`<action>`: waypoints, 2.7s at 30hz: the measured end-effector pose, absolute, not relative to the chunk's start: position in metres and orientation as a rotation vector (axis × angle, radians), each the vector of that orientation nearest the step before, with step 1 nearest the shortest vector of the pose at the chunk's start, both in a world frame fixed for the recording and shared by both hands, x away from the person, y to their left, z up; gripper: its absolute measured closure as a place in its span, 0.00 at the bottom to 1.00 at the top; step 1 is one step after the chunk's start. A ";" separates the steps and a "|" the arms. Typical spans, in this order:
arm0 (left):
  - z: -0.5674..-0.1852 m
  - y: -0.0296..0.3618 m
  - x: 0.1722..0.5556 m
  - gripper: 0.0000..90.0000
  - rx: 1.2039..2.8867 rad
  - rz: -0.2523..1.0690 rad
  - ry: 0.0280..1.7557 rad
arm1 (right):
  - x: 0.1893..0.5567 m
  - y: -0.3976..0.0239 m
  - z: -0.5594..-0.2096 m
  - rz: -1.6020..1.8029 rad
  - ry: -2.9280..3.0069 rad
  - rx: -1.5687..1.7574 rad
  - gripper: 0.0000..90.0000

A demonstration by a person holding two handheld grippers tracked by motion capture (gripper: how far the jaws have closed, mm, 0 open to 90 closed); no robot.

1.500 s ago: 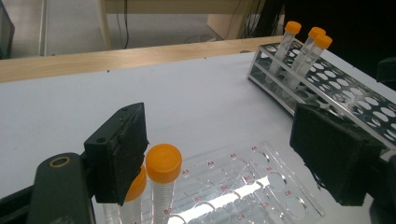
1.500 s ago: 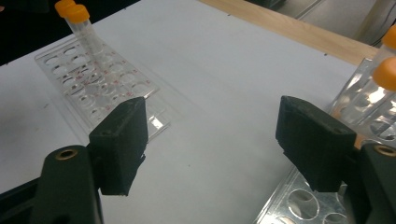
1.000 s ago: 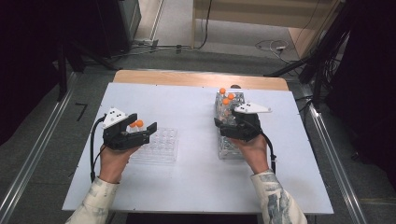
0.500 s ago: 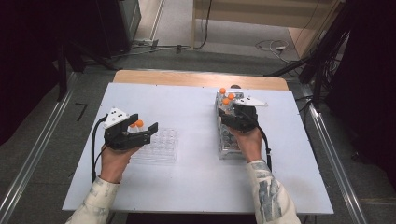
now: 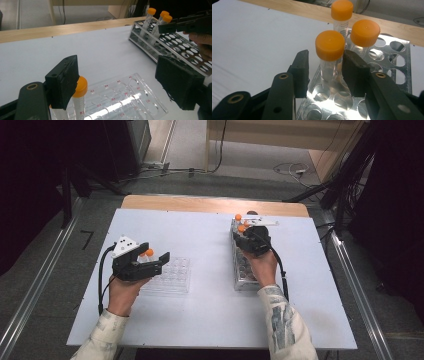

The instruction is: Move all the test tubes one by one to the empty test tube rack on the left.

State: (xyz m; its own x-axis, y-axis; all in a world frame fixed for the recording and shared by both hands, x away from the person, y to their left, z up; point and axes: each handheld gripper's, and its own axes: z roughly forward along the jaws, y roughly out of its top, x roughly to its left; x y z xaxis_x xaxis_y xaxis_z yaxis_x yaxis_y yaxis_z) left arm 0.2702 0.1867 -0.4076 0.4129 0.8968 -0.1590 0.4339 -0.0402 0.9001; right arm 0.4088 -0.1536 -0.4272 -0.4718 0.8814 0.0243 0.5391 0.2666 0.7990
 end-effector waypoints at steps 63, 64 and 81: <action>-0.405 0.183 0.267 0.20 1.659 0.572 1.163 | 0.367 -0.145 -0.363 1.108 2.107 1.085 0.80; -0.405 0.183 0.266 0.20 1.664 0.571 1.159 | 0.364 -0.144 -0.362 1.111 2.116 1.075 0.80; -0.403 0.173 0.263 0.20 1.679 0.550 1.120 | 0.331 -0.116 -0.378 1.172 2.317 0.924 0.80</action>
State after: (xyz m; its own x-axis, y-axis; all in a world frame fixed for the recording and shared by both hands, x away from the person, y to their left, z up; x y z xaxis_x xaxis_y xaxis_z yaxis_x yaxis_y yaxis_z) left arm 0.2628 0.1729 -0.4026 0.4671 0.8717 -0.1484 0.4161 -0.0686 0.9067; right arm 0.3305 -0.1162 -0.3777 -0.7100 0.7030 -0.0414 0.3832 0.4350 0.8148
